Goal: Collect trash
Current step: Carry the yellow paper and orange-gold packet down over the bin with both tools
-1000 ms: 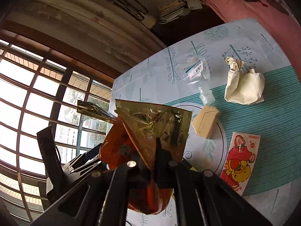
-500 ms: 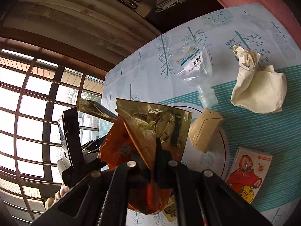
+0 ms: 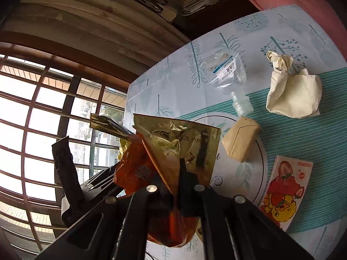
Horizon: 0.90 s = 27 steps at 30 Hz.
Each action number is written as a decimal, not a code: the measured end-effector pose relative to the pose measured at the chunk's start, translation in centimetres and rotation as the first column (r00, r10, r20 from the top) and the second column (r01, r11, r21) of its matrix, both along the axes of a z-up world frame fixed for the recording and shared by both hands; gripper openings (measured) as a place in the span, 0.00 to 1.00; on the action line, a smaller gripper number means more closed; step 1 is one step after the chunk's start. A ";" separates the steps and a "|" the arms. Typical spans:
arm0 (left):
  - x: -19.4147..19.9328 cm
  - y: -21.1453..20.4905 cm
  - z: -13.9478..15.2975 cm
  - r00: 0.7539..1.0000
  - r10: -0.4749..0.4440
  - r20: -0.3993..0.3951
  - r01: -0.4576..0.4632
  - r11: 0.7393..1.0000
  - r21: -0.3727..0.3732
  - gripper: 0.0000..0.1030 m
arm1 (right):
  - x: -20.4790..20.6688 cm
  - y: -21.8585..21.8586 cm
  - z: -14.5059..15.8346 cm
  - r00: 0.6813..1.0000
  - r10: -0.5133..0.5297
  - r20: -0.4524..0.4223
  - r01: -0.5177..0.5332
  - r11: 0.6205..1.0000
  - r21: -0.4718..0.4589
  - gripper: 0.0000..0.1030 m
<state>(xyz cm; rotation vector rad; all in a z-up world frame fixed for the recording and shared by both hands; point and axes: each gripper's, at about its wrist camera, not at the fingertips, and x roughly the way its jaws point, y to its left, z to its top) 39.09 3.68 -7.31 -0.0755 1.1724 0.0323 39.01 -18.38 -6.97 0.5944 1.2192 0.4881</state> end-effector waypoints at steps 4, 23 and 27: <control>-5.5 -0.1 3.8 0.998 -0.012 0.068 0.013 1.000 -0.009 0.32 | -3.3 0.0 1.8 1.000 -0.012 0.028 0.011 1.000 0.012 0.05; -37.8 1.0 2.8 0.986 -0.050 0.157 0.058 0.997 -0.049 0.33 | -32.1 1.0 -3.3 0.998 0.000 -0.059 -0.011 0.982 -0.188 0.05; -41.6 1.9 -1.1 0.997 -0.019 0.074 0.026 0.996 -0.089 0.33 | -36.5 1.8 -6.3 0.992 0.013 -0.128 -0.045 0.967 -0.250 0.05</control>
